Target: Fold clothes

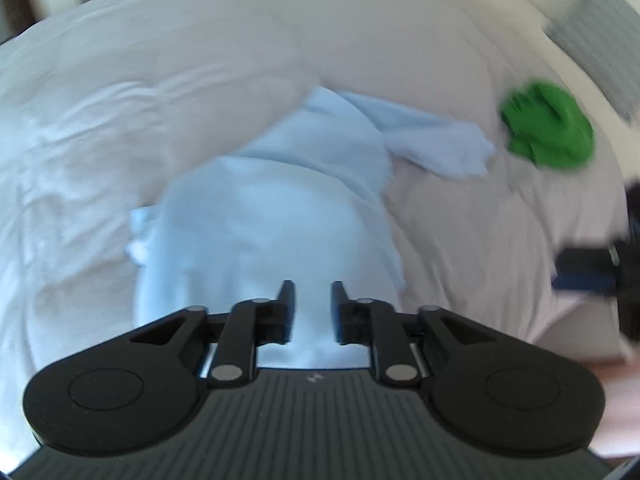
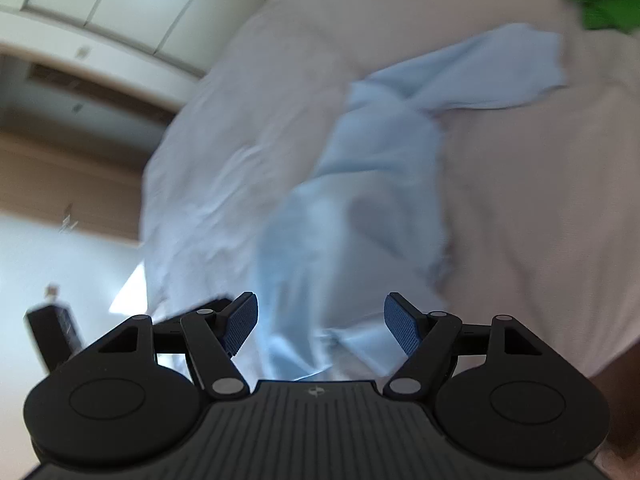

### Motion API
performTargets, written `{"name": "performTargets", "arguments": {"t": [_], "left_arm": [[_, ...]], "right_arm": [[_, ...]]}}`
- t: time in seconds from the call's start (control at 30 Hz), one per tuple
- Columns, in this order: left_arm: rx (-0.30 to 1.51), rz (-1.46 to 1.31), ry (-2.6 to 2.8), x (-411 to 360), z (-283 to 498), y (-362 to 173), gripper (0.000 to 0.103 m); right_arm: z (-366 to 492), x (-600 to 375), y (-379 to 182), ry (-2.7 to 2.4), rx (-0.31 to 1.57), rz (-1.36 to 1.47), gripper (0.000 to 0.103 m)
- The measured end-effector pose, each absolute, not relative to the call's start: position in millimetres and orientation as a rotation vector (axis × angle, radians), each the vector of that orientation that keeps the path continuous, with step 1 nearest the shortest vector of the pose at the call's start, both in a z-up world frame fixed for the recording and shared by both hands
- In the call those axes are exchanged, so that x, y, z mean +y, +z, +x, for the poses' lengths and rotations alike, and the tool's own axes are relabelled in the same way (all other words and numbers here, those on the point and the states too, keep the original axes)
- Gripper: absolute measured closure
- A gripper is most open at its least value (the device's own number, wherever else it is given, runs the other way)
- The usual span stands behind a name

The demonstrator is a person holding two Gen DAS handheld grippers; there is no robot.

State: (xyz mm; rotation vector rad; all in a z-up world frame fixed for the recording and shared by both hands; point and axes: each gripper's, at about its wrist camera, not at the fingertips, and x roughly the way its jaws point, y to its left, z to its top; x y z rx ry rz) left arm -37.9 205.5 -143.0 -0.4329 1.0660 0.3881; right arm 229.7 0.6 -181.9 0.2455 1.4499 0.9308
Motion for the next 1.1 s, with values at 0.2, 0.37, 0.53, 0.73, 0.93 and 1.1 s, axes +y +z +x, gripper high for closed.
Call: {"name": "performTargets", "arguments": {"t": [0.2,0.37,0.53,0.73,0.93,1.1], "left_arm": [[1.129,-0.329,0.234,134.4,-1.7,-185.8,0.078],[1.165,-0.288,0.175,95.8,40.3,-225.3,0.077],[1.181,-0.156,0.232,79.0,75.3,-264.6,0.074],[1.238,0.032,0.391,86.5,80.7,-314.2,0.077],[1.246,-0.026,0.665,147.5,18.2,-305.2,0.072],[1.304,-0.031,0.765,178.2,-22.0,-305.0,0.081]], "right_arm": [[219.4,-36.3,-192.9,0.826,1.395,0.162,0.030],[226.9,-46.4,-218.1,0.783,1.421,0.138,0.030],[249.3,-57.0,-248.8,0.782,1.464,0.120,0.030],[266.1,-58.5,-292.4,0.786,1.545,0.073,0.030],[267.6,-42.6,-308.6,0.858,1.551,0.003,0.030],[266.4,-17.2,-310.9,0.941,1.491,-0.104,0.029]]}}
